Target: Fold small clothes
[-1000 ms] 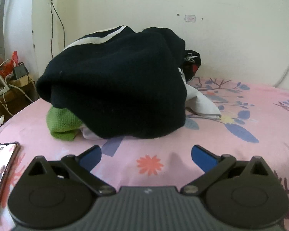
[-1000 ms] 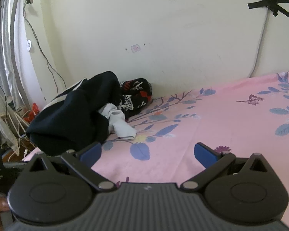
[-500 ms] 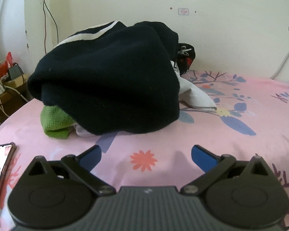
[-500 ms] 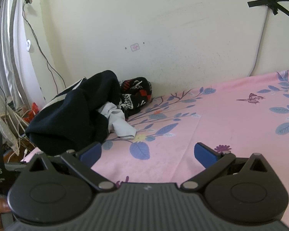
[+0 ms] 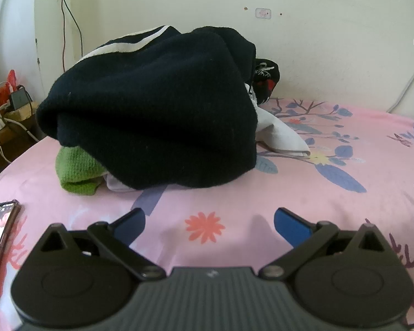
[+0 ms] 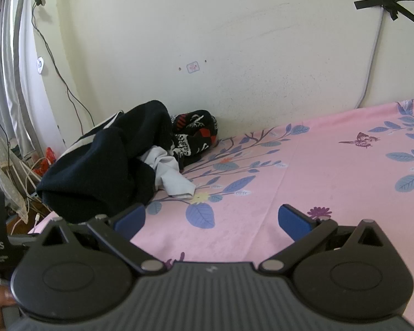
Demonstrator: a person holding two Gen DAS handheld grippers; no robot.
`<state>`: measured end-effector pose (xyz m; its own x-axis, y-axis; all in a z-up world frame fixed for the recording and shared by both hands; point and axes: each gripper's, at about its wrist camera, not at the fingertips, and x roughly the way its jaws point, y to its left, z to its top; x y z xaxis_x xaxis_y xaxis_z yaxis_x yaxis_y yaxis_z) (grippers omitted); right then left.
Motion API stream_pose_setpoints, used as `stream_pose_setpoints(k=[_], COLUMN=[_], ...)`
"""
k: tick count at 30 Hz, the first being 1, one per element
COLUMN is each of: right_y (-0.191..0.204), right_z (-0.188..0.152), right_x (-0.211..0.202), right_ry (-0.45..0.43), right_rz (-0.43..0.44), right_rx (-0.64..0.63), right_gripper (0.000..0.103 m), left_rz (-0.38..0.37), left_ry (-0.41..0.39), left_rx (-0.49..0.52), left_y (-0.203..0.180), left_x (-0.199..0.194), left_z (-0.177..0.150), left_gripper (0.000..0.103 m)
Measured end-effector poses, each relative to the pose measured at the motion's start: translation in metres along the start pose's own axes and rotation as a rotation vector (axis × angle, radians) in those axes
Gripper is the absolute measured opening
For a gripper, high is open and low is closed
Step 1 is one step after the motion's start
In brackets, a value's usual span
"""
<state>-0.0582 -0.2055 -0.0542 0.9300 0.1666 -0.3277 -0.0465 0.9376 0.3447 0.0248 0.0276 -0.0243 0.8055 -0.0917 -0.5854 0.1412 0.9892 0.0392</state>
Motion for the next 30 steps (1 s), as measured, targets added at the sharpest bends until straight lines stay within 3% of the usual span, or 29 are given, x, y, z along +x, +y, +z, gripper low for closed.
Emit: stream_pose_setpoints(k=[12, 17, 24, 30], right_y=[0.003, 0.018, 0.052, 0.064], right_z=[-0.002, -0.006, -0.004, 0.001], right_x=[0.007, 0.008, 0.024, 0.046], right_ry=[0.032, 0.038, 0.054, 0.040], right_rz=[-0.047, -0.062, 0.042, 0.048], right_rx=[-0.007, -0.099, -0.249, -0.289], right_gripper=[0.097, 0.097, 0.097, 0.097], left_rz=[0.001, -0.013, 0.000, 0.026], left_ry=[-0.091, -0.136, -0.191, -0.180], left_rx=[0.020, 0.026, -0.028, -0.071], left_y=[-0.005, -0.005, 0.003, 0.010], left_x=[-0.017, -0.026, -0.035, -0.032], left_z=[-0.004, -0.006, -0.008, -0.006], left_gripper=[0.103, 0.103, 0.103, 0.102])
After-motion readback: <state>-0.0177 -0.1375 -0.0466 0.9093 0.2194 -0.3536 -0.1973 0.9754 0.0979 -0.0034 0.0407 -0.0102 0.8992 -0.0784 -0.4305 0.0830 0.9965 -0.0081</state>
